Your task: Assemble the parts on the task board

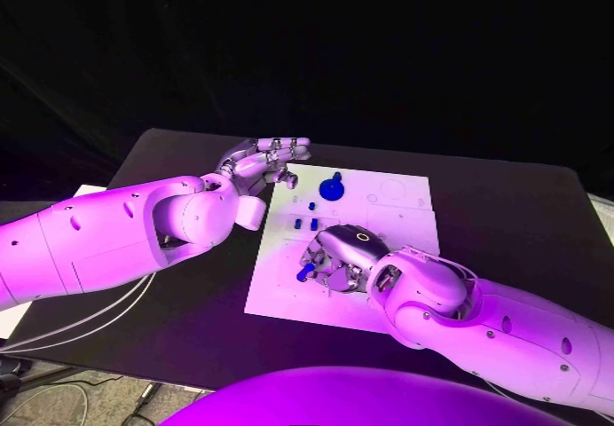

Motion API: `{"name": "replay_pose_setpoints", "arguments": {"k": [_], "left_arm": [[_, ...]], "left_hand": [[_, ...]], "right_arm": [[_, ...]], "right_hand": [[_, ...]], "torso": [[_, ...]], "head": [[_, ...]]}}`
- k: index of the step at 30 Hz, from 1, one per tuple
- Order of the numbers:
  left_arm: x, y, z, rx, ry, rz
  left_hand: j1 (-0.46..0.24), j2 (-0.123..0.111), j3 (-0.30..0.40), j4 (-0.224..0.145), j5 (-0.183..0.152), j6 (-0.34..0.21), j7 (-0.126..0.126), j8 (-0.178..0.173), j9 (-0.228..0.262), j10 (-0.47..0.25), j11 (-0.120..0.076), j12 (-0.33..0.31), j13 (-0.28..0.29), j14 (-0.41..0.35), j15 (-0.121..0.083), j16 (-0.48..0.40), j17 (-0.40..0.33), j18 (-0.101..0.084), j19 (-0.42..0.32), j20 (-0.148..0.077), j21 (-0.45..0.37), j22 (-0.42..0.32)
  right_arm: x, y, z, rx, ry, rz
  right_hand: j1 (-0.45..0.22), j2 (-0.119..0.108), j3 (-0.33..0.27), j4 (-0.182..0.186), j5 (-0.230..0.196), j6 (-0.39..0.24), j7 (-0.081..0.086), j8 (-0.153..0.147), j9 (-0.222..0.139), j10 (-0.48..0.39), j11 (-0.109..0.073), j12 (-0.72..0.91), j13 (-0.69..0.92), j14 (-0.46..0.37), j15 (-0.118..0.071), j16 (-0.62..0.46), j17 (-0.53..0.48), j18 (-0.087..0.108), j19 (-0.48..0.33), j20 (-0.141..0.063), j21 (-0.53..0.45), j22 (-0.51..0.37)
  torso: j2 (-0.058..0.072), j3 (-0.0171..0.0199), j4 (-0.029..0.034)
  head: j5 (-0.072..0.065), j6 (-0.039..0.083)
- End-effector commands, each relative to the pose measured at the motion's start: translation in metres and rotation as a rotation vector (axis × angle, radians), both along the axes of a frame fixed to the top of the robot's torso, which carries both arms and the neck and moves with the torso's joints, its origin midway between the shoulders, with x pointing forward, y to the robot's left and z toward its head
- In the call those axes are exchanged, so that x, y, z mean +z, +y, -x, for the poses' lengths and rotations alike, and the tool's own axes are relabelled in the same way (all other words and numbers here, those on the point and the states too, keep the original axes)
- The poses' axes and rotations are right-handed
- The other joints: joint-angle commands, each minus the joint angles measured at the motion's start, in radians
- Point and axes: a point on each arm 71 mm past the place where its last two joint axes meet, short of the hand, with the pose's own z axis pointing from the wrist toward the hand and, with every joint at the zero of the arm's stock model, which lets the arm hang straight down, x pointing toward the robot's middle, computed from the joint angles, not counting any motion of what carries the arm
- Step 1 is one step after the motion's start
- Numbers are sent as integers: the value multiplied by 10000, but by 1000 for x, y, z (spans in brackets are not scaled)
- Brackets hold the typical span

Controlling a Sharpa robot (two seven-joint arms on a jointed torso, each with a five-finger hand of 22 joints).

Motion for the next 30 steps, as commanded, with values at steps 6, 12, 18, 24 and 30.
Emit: {"name": "replay_pose_setpoints", "arguments": {"k": [6,12,18,24,30], "left_arm": [[1,-2,1,-201,-72,104],[1,-2,1,-199,-60,96],[1,-2,1,-214,-48,97],[1,-1,1,-213,-36,90],[1,-1,1,-226,-30,93]], "left_hand": [[42,54,1,-65,65,-33,60,53,-11,-77,13,48,11,-58,-13,-6,-11,112,-19,15,-58,-14],[42,54,1,-65,65,-33,60,53,-11,-77,13,48,11,-58,-13,-6,-11,112,-19,15,-58,-14],[42,54,1,-65,65,-33,60,53,-11,-77,13,48,11,-58,-13,-6,-11,112,-19,15,-58,-14],[42,54,1,-65,65,-33,60,53,-11,-77,13,48,11,-58,-13,-6,-11,112,-19,15,-58,-14],[42,54,1,-65,65,-33,60,53,-11,-77,13,48,11,-58,-13,-6,-11,112,-19,15,-58,-14]], "right_arm": [[-3,3,4,-28,-418,646],[-1,3,5,-47,-555,559],[-2,4,7,57,-459,896],[1,3,8,-30,-625,784],[3,1,10,-157,-708,748]], "right_hand": [[-12,-17,29,-35,69,1,42,57,9,63,-6,-40,3,309,78,48,0,122,-24,27,-14,0],[-36,-17,32,-47,79,22,32,61,15,87,-12,-49,8,311,77,67,22,115,-12,31,8,31],[-89,-16,25,-57,43,65,14,71,27,128,-23,-63,14,310,71,71,19,120,-22,34,-3,18],[-98,-14,25,-60,37,74,10,73,29,136,-26,-66,15,308,70,68,14,121,-22,34,-3,18],[-108,-5,29,-66,34,92,2,78,34,153,-33,-70,17,309,67,78,27,117,-15,33,10,36]], "torso": [[-2,-5,7],[1,-2,-6],[-4,-4,8],[0,3,-3],[-6,-8,-10]], "head": [[-2,-23],[19,-23],[6,-23],[15,-23],[8,-23]]}}
